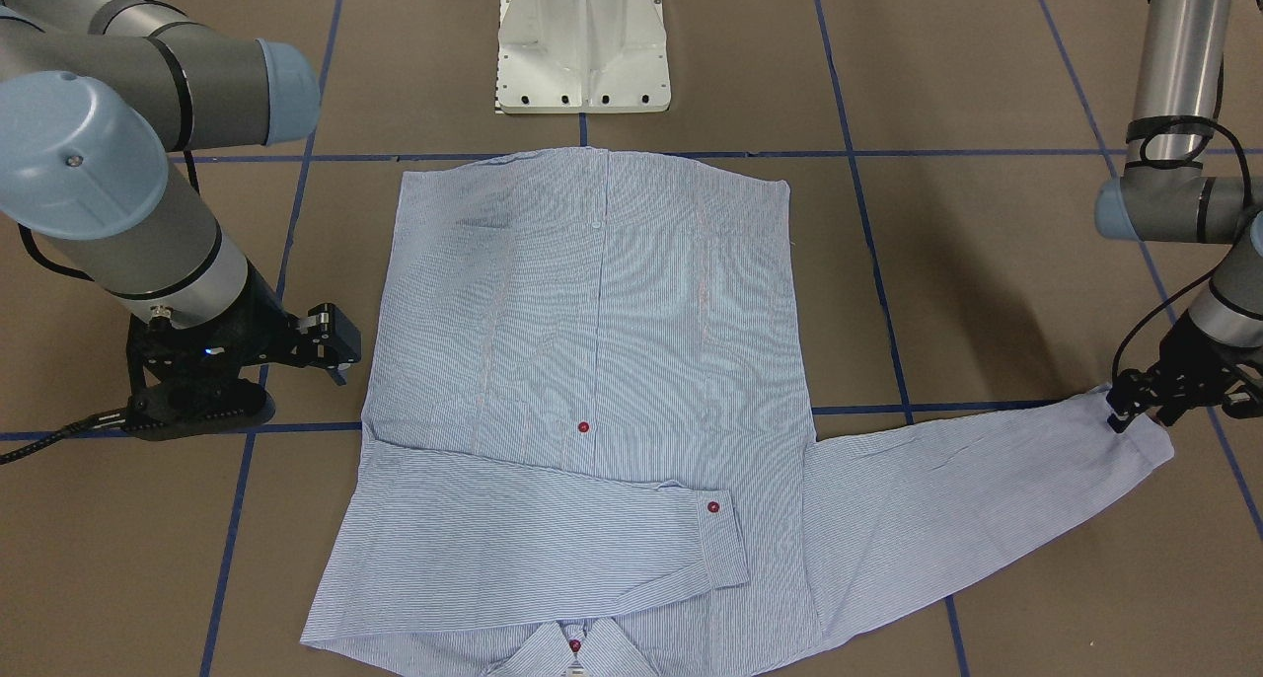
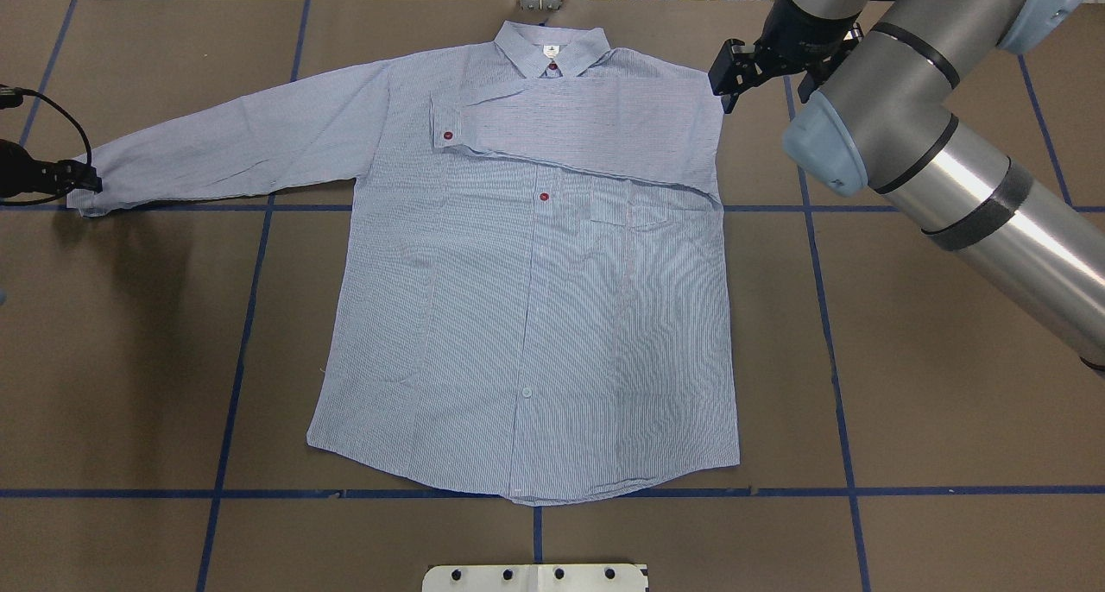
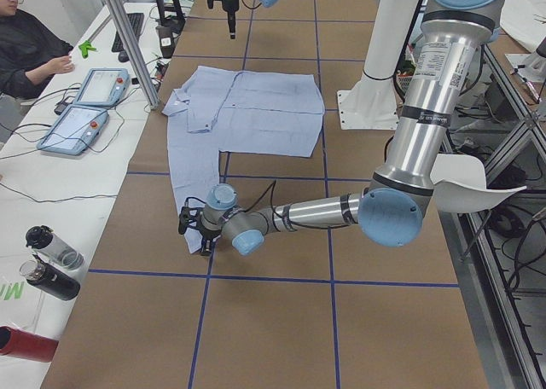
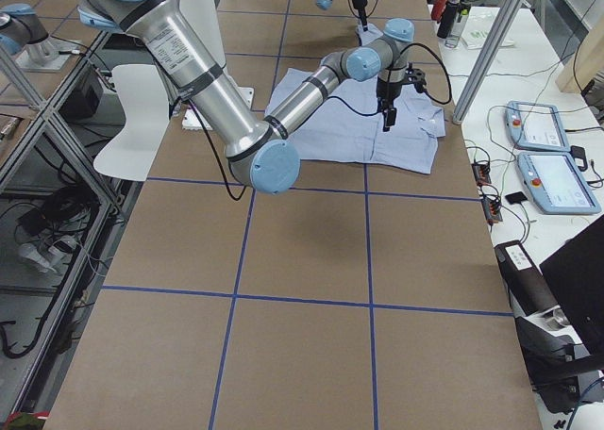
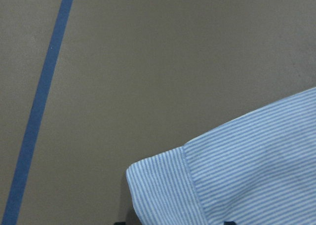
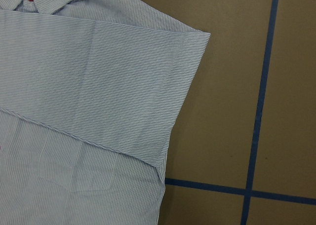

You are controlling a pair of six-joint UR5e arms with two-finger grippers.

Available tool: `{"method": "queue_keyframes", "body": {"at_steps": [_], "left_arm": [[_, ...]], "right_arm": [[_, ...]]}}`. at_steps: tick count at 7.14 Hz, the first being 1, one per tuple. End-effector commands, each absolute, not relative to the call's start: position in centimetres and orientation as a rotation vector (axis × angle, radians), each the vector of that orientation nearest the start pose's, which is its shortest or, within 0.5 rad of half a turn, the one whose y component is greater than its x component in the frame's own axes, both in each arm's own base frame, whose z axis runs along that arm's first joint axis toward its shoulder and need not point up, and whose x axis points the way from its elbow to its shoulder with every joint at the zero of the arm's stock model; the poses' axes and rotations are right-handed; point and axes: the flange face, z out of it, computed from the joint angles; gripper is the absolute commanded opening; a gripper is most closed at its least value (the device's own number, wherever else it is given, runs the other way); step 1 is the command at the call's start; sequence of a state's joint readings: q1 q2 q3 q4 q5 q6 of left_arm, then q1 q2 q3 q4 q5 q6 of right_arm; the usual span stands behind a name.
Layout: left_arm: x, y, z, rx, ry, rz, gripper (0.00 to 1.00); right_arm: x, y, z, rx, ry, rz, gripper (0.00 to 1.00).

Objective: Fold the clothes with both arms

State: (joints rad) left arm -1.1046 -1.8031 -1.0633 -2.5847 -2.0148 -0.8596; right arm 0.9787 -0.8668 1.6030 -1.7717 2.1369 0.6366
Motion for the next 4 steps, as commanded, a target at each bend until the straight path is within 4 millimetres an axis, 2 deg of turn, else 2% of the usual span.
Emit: {"method": "queue_keyframes", "body": {"at_steps": [1, 4], "left_arm": [[19.27, -58.33, 68.35, 0.310, 0.782, -0.199, 0.71], [19.14, -58.29, 68.44, 0.310, 0.781, -0.201, 0.71]], "right_arm": [[-32.12, -62.07, 24.45, 0.107, -0.751, -0.109, 0.99], [-32.06, -61.97, 24.36, 0.109, -0.753, -0.109, 0.99]]}}
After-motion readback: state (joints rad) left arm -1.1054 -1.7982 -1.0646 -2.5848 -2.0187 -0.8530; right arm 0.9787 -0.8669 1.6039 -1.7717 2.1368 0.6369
